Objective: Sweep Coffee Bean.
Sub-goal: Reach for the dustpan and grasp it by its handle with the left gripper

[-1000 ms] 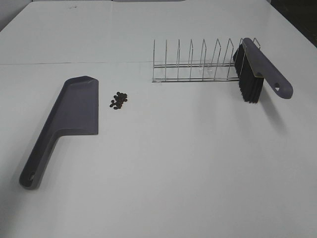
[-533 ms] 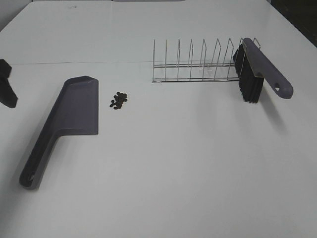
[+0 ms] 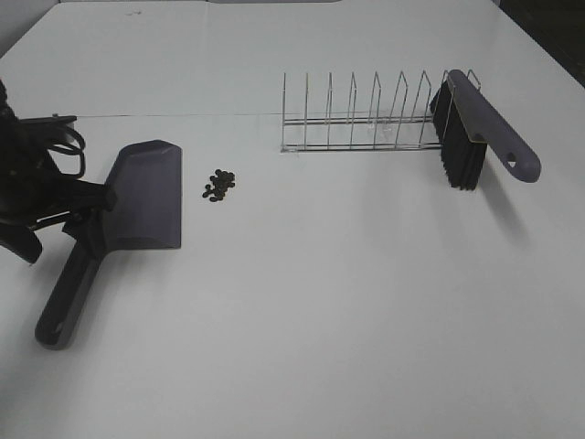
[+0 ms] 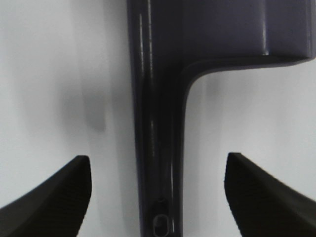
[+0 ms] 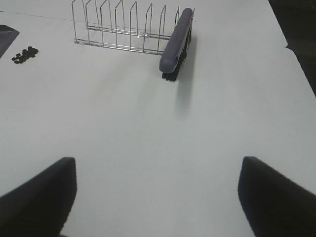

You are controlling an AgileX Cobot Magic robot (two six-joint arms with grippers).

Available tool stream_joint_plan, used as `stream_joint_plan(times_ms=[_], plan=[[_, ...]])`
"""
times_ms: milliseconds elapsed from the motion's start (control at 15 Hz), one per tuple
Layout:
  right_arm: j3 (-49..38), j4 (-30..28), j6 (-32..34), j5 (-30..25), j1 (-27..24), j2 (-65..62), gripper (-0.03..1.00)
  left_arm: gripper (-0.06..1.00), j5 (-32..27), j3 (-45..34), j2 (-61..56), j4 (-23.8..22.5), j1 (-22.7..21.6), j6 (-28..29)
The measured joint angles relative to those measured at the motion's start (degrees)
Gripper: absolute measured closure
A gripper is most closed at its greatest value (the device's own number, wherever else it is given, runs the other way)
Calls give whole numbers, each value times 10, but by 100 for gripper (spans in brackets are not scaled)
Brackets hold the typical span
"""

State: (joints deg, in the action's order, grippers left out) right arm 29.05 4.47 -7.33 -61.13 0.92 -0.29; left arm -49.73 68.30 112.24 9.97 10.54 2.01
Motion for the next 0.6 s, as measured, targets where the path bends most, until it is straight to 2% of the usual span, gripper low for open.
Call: stream_joint_plan(times_ms=[200,333,467,600], plan=[[0,0,0,0,0,0,15,26,5,14,36,-6,12,18],[0,0,0,0,0,0,15,26,14,15,54,-32,12,31],[0,0,0,0,0,0,15,26,30,15,76,-38,12,34],[0,0,0,0,0,0,15,32,36,15,76,-44,12,35]])
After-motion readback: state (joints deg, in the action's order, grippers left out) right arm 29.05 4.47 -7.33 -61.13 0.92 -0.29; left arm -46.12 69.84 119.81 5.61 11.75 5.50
